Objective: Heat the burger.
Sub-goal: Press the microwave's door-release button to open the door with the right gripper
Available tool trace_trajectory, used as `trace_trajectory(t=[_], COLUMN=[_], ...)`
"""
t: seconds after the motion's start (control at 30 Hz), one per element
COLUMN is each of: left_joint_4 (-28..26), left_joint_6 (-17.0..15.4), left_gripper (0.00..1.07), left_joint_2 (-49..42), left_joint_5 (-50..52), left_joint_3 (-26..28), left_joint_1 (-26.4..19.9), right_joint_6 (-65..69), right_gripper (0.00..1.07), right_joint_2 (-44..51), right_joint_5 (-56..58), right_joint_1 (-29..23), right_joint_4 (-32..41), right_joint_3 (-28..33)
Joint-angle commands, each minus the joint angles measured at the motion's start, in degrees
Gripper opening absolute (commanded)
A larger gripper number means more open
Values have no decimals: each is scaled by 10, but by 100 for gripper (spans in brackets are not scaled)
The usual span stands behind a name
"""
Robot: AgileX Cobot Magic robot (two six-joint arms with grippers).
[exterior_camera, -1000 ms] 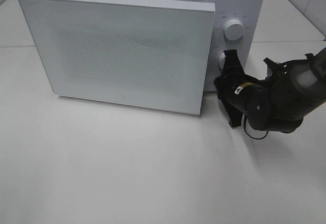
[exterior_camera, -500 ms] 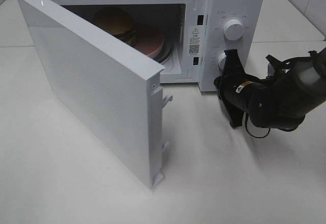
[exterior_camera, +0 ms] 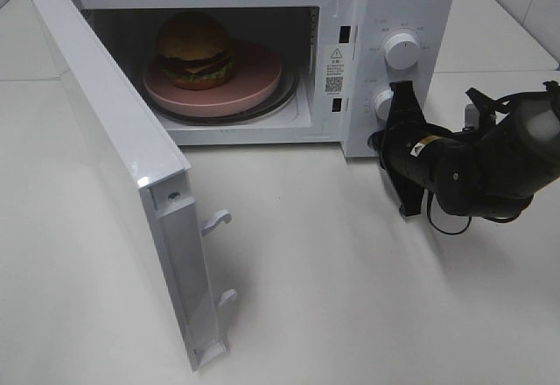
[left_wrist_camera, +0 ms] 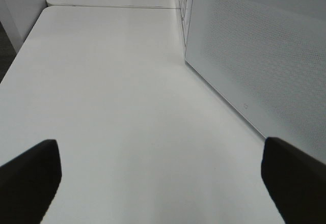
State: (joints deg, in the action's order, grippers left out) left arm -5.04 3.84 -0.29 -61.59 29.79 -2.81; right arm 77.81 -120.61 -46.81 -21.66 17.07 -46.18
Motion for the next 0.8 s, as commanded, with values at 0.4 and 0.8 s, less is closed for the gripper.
trace_trajectory(t=[0.4,0.8], left_joint_4=[-2,-2], left_joint_6=[-3,-3], left_gripper=[101,101], left_joint_2=[-2,-2], left_joint_5=[1,1], left_joint_3=[-1,-1], left_joint_1=[-2,-2], right_joint_6=[38,36], right_gripper=[0,0], right_joint_2=[13,35], right_joint_5=[-33,-27], right_joint_1=[2,-8], right_joint_4=[-26,-26], right_joint_3=[26,46])
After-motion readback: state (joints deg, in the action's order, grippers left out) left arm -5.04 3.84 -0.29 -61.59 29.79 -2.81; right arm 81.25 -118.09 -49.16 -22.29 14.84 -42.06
